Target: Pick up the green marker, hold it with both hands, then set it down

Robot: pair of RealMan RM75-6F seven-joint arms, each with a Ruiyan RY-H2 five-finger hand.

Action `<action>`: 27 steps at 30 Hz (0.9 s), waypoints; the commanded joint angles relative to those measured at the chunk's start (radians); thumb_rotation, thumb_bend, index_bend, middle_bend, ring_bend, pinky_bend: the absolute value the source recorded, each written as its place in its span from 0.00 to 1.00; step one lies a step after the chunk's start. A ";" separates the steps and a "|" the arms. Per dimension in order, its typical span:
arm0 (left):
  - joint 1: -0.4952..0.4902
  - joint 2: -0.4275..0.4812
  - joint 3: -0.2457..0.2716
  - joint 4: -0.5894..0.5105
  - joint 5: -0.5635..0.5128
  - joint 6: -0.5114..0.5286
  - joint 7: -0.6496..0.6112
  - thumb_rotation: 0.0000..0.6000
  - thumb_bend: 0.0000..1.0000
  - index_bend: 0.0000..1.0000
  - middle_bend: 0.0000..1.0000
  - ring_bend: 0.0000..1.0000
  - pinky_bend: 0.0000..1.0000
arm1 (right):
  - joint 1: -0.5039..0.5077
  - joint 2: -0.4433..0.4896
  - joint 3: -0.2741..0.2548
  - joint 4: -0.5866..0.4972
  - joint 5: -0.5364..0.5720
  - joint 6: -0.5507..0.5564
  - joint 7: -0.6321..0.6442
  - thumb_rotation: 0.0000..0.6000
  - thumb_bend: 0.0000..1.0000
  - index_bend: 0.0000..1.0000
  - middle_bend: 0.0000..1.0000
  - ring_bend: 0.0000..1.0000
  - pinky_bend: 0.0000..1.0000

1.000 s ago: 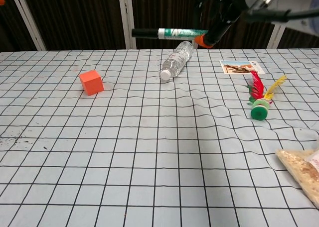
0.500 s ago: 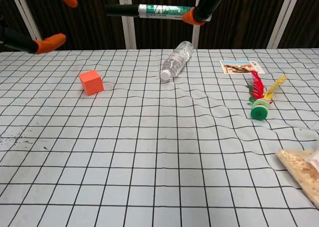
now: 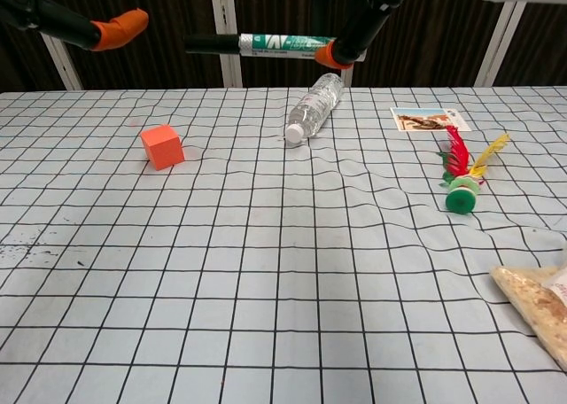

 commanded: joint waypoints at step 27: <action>-0.007 -0.072 0.068 0.114 0.023 0.007 0.010 1.00 0.42 0.39 0.22 0.00 0.13 | 0.036 0.023 -0.019 0.028 0.036 -0.008 0.078 1.00 0.57 0.75 0.19 0.25 0.19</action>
